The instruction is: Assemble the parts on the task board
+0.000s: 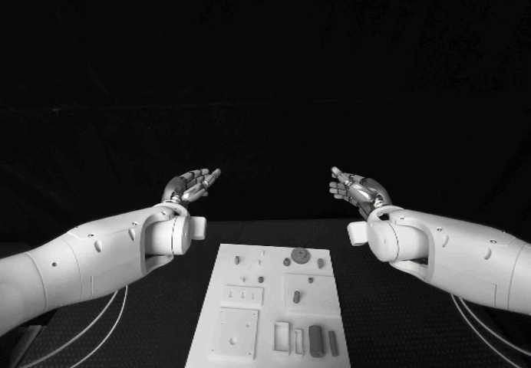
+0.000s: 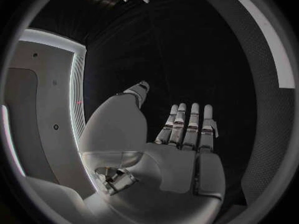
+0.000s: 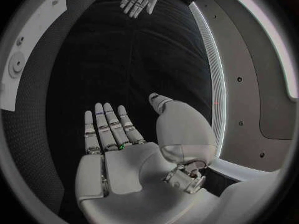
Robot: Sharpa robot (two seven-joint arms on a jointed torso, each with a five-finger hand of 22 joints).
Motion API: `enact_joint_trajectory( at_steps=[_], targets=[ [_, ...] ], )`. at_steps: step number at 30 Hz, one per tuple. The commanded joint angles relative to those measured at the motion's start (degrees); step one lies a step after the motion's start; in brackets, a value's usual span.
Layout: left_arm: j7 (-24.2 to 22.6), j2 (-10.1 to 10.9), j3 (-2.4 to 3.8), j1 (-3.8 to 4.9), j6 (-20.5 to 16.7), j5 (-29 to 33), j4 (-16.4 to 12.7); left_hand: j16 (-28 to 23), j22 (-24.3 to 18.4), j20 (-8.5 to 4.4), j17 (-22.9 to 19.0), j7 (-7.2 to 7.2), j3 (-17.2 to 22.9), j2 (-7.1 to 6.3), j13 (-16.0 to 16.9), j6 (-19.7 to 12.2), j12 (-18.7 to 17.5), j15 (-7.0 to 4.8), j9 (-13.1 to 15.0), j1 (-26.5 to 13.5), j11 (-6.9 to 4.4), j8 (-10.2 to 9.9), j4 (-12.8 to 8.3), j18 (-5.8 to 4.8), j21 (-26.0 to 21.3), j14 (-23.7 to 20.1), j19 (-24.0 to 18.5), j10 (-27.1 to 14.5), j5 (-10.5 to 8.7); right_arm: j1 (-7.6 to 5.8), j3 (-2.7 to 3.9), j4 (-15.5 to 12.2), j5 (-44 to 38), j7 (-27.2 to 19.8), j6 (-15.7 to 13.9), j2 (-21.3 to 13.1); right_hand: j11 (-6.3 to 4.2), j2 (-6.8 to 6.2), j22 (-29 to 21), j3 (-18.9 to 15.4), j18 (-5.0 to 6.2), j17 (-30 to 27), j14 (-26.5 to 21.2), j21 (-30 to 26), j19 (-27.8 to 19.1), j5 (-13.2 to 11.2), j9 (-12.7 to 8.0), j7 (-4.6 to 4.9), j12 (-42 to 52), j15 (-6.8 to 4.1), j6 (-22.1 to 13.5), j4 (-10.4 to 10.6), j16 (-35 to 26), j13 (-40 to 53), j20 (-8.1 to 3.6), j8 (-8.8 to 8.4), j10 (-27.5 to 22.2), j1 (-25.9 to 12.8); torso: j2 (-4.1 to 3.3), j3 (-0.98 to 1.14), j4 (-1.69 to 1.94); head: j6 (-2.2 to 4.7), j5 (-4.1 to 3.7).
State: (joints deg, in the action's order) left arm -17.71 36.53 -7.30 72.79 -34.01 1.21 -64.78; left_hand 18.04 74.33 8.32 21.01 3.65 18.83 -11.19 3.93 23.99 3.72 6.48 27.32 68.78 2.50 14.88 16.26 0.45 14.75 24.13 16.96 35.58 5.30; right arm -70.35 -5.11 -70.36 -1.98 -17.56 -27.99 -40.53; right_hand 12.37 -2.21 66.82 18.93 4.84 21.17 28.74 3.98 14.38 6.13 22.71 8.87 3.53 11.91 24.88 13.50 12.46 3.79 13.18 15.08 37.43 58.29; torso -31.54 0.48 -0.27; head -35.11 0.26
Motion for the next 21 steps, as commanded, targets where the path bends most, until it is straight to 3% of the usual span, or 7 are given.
enact_joint_trajectory(
  at_steps=[1, 5, 9, 12, 13, 17, 21],
  targets=[
    [7.4, -1.2, -0.77, 1.72, 8.3, 1.0, 3.7, 0.5, 2.0, 0.1, 0.4, 0.09, 0.6, -0.14, 0.1, 0.7, 0.2, 0.15, 0.5, 1.4, 0.07, 0.5, 0.2, -0.45, 0.5, 0.6, 0.6, 0.7, 0.29, -1.55, -0.6, 3.2, -3.3, 8.2, 13.4, 0.7, 0.1, 3.19, 4.1, -11.1, 1.83, 0.8, 1.4, -0.3, 2.2, 6.1, 0.5, 3.56, 0.4, 0.2, 1.6, -2.5, 1.4, 0.2, 0.38, 1.33, 2.1, 6.1, 0.0, 0.01, -0.01, 0.01, -0.02],
    [9.8, -2.4, -1.76, 3.5, 10.6, 1.3, 7.2, 0.5, 2.0, 0.1, 0.5, 0.12, 0.5, -0.08, 0.1, 0.7, 0.2, 0.15, 0.6, 1.4, 0.06, 0.5, 0.2, -0.45, 0.5, 0.6, 0.5, 0.8, 0.28, -3.25, -1.43, 6.5, -4.1, 11.0, 17.7, 1.4, 0.15, 2.56, 6.7, -12.4, 2.47, 0.7, 3.0, 0.0, 3.7, 5.7, 0.3, 3.48, 0.9, 0.24, 3.0, -3.7, 2.2, 0.3, 0.51, 1.86, 3.8, 10.5, 0.0, 0.01, -0.01, 0.01, -0.02],
    [10.9, -2.9, -2.24, 4.36, 11.7, 1.4, 8.9, 0.7, 1.9, 0.07, 0.6, 0.26, 0.4, 0.21, 0.1, 0.7, 0.3, 0.17, 0.7, 1.4, 0.11, 0.7, 0.2, -0.45, 0.6, 0.7, 0.6, 0.9, 0.24, -4.24, -1.91, 8.4, -4.6, 12.7, 20.2, 1.8, 0.29, 1.08, 6.0, -12.7, 3.57, 0.7, 5.8, -0.1, 6.1, 5.2, 0.1, 3.51, 1.5, 0.67, 5.5, -5.8, 3.3, 0.4, 0.76, 2.71, 6.8, 15.0, 0.0, 0.01, -0.01, 0.01, -0.02],
    [10.9, -3.0, -2.27, 4.41, 11.8, 1.4, 9.1, 1.2, 1.9, -0.14, 1.0, 0.77, -0.2, 0.86, 0.3, 1.0, 0.5, 0.21, 0.9, 1.7, 0.44, 1.1, 0.1, -0.45, 0.9, 1.2, 1.0, 1.6, 0.21, -4.44, -2.01, 8.8, -4.7, 13.0, 20.7, 1.9, 0.24, 0.48, 5.1, -12.8, 4.51, 0.6, 7.9, 0.0, 8.1, 5.2, 0.0, 3.53, 2.0, 1.06, 7.4, -6.5, 4.0, 0.5, 0.88, 3.29, 9.2, 16.7, 0.0, 0.01, -0.01, 0.01, -0.02],
    [9.9, -2.6, -2.31, 3.09, 13.1, 1.4, 8.4, 1.5, 1.9, -0.33, 1.2, 1.16, -0.6, 1.28, 0.4, 1.4, 0.8, 0.27, 1.1, 1.9, 0.72, 1.4, 0.0, -0.45, 1.1, 1.7, 1.4, 2.3, 0.2, -3.81, -2.04, 11.3, -18.4, 11.3, 18.2, 3.4, 0.18, 0.22, 4.7, -12.7, 4.88, 0.5, 8.4, 0.0, 8.9, 5.1, -0.1, 3.45, 2.0, 1.14, 8.0, -6.6, 4.2, 0.5, 0.94, 3.38, 9.9, 17.1, -0.18, -0.3, 0.11, -0.47, -0.59],
    [9.0, -1.9, -2.35, 3.08, 13.5, 0.4, 7.8, 2.9, 1.8, -1.11, 1.8, 2.69, -2.3, 2.7, 0.9, 4.1, 2.1, 1.07, 1.6, 3.1, 2.26, 2.9, -0.3, -0.37, 2.2, 4.2, 3.7, 5.6, 0.38, -3.43, -2.04, 11.8, -25.0, 10.9, 17.6, 3.6, -0.29, -0.97, 3.8, -11.3, 6.13, 0.8, 11.5, 0.1, 11.9, 4.9, -0.2, 3.07, 2.8, 1.06, 10.8, -7.1, 5.4, 0.7, 0.98, 4.21, 13.1, 18.7, -0.3, -0.49, 0.11, -0.5, -0.62],
    [8.2, -1.0, -2.39, 3.08, 13.7, -1.7, 6.5, 8.6, 1.7, -4.14, 4.2, 5.27, -3.7, 4.62, 2.6, 11.7, 6.4, 1.43, 2.3, 7.1, 4.27, 6.1, -2.0, 2.27, 6.9, 15.3, 13.9, 15.7, 1.41, -3.11, -2.04, 11.8, -32.2, 10.8, 17.5, 3.8, -0.95, -2.18, 2.5, -9.2, 8.0, 1.9, 16.2, 0.5, 17.1, 4.8, -0.4, 2.72, 3.6, -0.7, 14.3, -7.8, 7.2, 1.0, 1.17, 4.87, 17.3, 19.7, -0.49, -0.59, 0.22, -0.46, -0.57]
  ],
)
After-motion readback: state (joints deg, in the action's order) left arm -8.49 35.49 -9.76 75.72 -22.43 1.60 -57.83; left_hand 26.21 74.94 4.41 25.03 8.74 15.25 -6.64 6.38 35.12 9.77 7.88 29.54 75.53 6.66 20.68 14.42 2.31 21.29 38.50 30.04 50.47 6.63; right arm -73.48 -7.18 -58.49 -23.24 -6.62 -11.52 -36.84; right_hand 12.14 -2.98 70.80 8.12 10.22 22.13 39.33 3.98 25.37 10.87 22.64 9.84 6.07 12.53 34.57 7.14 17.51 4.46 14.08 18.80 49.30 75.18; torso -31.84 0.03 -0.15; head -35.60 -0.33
